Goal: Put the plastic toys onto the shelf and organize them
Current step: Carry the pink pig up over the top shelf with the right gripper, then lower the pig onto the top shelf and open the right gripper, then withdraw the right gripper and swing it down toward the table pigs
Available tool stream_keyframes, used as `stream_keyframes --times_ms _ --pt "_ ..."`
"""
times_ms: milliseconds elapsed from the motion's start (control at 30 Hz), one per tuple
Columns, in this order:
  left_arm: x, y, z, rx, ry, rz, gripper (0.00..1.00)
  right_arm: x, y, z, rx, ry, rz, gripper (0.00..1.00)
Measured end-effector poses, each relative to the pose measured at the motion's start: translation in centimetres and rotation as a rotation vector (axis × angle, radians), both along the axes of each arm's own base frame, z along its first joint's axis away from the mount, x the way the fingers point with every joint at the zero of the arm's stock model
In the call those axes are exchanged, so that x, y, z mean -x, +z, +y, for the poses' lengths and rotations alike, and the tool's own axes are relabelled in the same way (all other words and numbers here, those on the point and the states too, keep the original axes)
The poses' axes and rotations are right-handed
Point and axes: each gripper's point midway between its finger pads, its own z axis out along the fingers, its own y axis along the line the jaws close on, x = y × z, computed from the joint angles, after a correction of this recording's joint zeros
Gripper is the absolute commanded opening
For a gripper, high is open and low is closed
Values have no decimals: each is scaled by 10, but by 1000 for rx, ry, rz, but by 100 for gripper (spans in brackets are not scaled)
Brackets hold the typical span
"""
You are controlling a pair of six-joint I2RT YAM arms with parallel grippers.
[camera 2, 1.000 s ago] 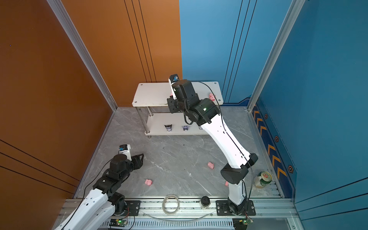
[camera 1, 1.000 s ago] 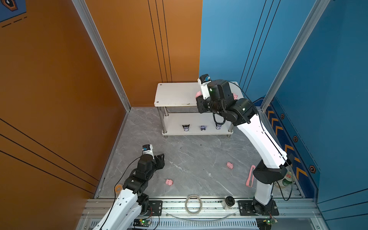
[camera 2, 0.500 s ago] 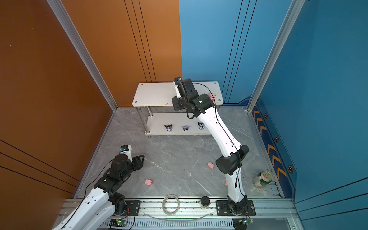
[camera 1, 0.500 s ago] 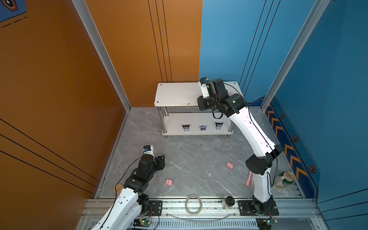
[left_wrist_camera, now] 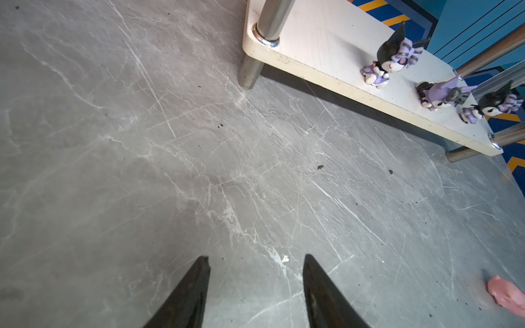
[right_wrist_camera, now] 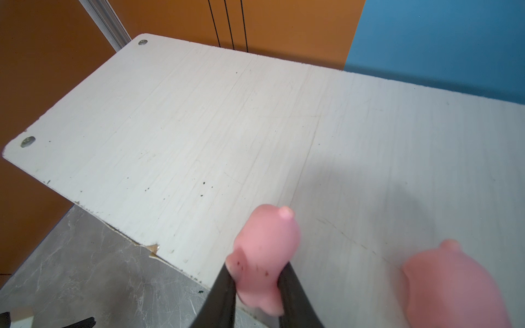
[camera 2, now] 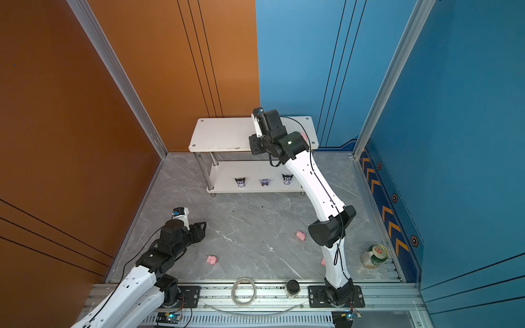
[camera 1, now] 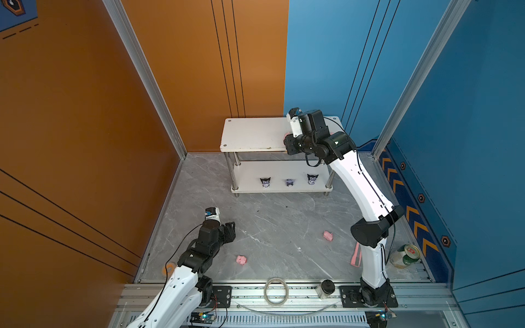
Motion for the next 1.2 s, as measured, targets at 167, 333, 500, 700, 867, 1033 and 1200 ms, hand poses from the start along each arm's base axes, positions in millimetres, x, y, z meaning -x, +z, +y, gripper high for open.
stream_keyframes --times_ms 167,333,500,700,867,1033,1200 --pt "0 0 0 0 0 1 55 -1 -1 2 -4 6 2 36" --pt "-1 0 0 0 0 0 55 0 -2 4 -8 20 7 48" --pt "-1 -1 0 -1 0 4 55 -4 -6 5 -9 20 9 57" --pt "-1 -2 0 -2 0 7 55 -11 -5 7 -18 18 -7 58" --pt "-2 -2 -1 -2 -1 7 55 -10 -4 8 -21 22 -6 59" --pt "-3 -3 -1 -3 -1 8 57 -8 -2 9 -22 26 -8 61" --pt "-2 2 -1 4 -3 -7 61 5 10 13 -26 36 -29 62"
